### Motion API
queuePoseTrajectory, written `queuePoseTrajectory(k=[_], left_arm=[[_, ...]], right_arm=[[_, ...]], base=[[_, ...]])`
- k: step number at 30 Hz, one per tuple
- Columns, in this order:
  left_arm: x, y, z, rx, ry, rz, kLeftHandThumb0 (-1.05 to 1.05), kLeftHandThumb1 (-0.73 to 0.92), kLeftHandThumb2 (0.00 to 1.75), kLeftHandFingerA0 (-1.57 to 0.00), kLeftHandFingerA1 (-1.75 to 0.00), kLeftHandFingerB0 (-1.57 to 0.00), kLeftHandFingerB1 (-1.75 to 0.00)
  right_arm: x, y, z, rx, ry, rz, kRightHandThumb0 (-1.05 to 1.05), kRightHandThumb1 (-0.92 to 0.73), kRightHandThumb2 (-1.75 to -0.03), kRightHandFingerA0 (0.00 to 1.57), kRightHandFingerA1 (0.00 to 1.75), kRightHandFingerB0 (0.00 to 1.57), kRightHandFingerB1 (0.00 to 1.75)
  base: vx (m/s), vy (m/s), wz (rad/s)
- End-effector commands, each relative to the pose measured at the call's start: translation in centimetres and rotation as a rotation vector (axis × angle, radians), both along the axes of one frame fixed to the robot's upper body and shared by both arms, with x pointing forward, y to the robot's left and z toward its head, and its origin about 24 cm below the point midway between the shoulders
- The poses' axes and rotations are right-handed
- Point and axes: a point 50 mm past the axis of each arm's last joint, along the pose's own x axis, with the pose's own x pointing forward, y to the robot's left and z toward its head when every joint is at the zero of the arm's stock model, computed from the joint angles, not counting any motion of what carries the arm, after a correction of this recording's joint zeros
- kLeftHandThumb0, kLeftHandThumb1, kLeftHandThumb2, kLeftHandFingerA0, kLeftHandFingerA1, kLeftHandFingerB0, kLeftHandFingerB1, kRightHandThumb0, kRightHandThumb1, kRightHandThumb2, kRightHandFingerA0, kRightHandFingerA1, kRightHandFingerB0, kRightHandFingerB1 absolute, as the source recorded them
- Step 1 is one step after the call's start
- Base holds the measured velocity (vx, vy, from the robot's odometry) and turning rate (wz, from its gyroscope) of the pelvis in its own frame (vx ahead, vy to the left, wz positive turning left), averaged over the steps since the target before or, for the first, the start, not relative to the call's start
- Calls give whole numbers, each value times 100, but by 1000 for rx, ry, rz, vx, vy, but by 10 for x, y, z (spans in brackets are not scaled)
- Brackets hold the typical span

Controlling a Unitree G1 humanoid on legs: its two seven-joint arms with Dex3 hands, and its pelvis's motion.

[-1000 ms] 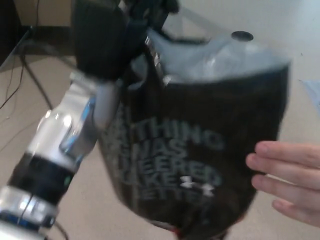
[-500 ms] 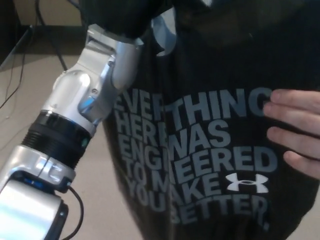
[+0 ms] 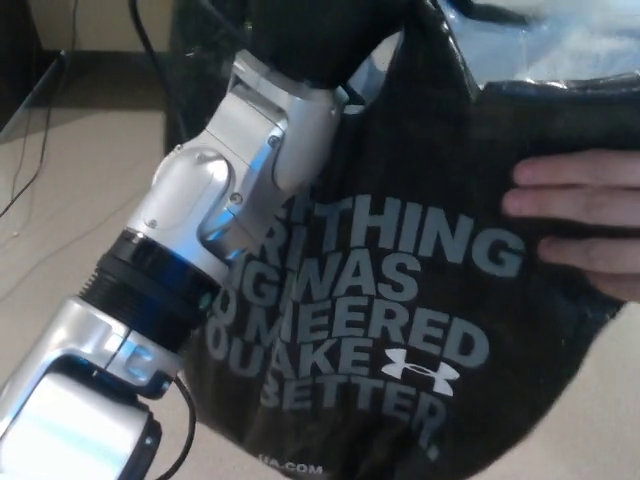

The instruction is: A person is holding a plastic bag and the robot extends its left hand to grab the bag by hooking its thumb into the holes at the top and brings its hand down by its side. Then it extends its arm again to hand the plastic bag back to the person.

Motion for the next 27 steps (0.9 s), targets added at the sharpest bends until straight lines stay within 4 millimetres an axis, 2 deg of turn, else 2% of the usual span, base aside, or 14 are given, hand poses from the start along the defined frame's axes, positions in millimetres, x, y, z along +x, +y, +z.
queuePoseTrajectory(k=[1,6,7,10,11,12,13,14,15,16,17,19,20,27], left_arm=[[-8,-1,1,12,-12,-1,-20,67,60,-97,-175,-59,-152],[-9,5,1,14,-16,24,-7,66,63,-96,-175,-57,-142],[-9,6,1,11,-20,31,-18,64,59,-96,-175,-65,-139],[-8,12,0,9,-23,58,-21,61,58,-97,-174,-71,-126],[-7,15,-1,9,5,65,-26,46,87,-125,-139,-75,-99],[-6,16,-2,10,27,68,-26,46,87,-125,-139,-75,-99],[-5,18,-3,21,92,82,-29,68,60,-82,-156,-69,-56],[-5,19,-4,26,119,88,-29,68,60,-82,-156,-69,-56],[0,22,-11,71,258,150,-56,55,57,-22,-35,-15,-27],[3,25,-18,96,384,174,-65,41,77,-5,-29,-6,-20],[5,28,-22,115,434,191,-63,38,78,0,-15,0,-13],[8,33,-29,156,505,229,-65,39,77,0,-4,0,-6],[10,37,-34,190,566,233,-78,42,55,0,0,0,-2],[10,48,-43,309,724,233,-86,43,57,0,0,0,-5]], right_arm=[[-3,-7,1,-6,16,-6,-31,-67,-60,75,70,68,45],[2,-7,4,-10,4,-3,-31,-68,-60,78,74,65,43],[2,-7,4,-13,0,0,-31,-67,-60,77,73,66,44],[5,-6,5,-13,-8,6,-32,-67,-60,77,69,66,44],[6,-5,5,-14,-8,8,-32,-67,-60,76,69,67,44],[6,-5,5,-15,-10,10,-32,-67,-60,76,69,67,44],[7,-4,5,-14,-8,11,-32,-67,-60,75,69,67,44],[7,-4,5,-14,-8,11,-32,-67,-60,75,69,67,44],[7,-4,4,-16,-3,8,-33,-67,-60,76,67,67,44],[5,-4,4,-22,3,13,-32,-67,-60,76,67,66,44],[4,-4,3,-24,7,13,-33,-67,-60,76,69,67,44],[3,-4,2,-12,10,4,-32,-67,-60,76,70,68,45],[2,-4,2,-7,8,6,-32,-67,-60,75,65,67,45],[6,-3,4,-14,11,15,-34,-68,-61,74,65,66,44]], base=[[0,0,0],[0,0,0],[0,0,0],[0,0,0],[0,0,0],[0,0,0],[0,0,0],[0,0,0],[0,0,0],[0,0,0],[0,0,0],[0,0,0],[0,0,0],[0,0,0]])
